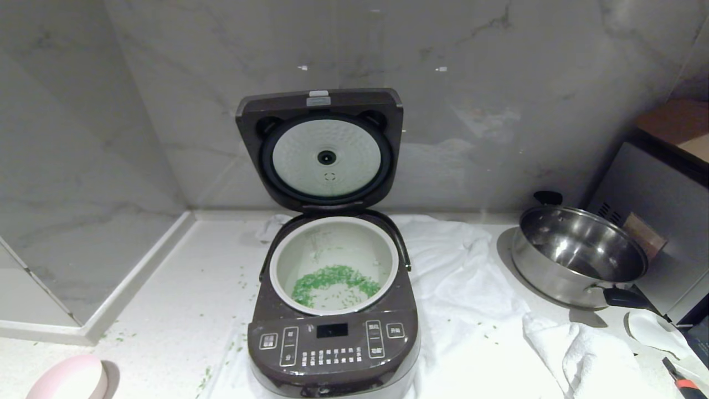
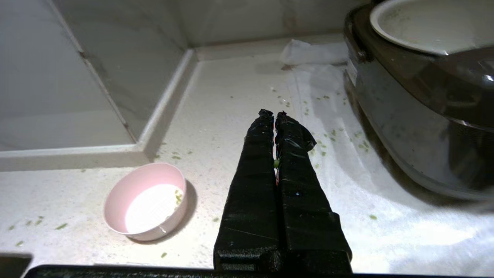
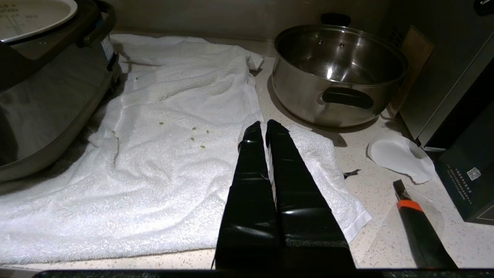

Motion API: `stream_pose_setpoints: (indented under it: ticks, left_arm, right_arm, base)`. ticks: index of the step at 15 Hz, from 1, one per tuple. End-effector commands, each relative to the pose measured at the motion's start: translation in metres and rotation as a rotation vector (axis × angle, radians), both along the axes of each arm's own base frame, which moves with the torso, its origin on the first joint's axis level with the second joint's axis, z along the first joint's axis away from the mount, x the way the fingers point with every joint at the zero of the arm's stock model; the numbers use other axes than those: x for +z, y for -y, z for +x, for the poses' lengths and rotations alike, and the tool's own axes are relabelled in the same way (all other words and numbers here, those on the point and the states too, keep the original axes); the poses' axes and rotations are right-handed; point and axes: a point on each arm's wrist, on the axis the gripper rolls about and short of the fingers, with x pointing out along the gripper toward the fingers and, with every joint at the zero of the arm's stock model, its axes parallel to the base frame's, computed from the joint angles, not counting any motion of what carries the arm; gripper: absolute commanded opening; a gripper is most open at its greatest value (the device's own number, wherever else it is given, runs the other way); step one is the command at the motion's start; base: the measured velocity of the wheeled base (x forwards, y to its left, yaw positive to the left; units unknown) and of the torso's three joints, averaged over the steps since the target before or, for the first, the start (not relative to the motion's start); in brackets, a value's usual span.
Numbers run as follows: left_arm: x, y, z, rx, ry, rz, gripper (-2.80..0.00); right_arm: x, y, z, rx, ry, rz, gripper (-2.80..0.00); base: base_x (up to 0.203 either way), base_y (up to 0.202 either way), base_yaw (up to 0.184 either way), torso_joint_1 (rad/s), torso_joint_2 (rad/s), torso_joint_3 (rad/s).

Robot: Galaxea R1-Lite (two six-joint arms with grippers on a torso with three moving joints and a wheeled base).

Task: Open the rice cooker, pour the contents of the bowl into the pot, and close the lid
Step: Turn on the tap

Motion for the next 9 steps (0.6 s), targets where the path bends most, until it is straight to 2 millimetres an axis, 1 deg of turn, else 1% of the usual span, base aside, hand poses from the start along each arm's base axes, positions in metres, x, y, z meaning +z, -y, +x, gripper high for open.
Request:
stream_pose_setpoints:
  ticks: [1,2,9]
  left_arm:
    - [-0.0069,0.0007,0.0014,-0.039,-0.043,-0.021,-2.80]
    - [-0.0068,0.0006,0.0009,-0.041,-0.052,-0.051,-2.80]
    - [-0.0066,0.0009,0.0009,-0.046,-0.051,-0.049,-2.80]
  right_arm:
    - [0.0000,0.0000,0.0001,0.001,-0.001,-0.001,-2.80]
    - [0.0000,0.0000,0.0001,0.001,-0.001,-0.001,-2.80]
    - [0.0000,0.0000,0.0001,0.001,-0.001,-0.002,-2.80]
  base:
    - [0.000,0.000,0.000,0.000,0.00,0.000]
    - [0.000,0.000,0.000,0.000,0.00,0.000]
    - [0.000,0.000,0.000,0.000,0.00,0.000]
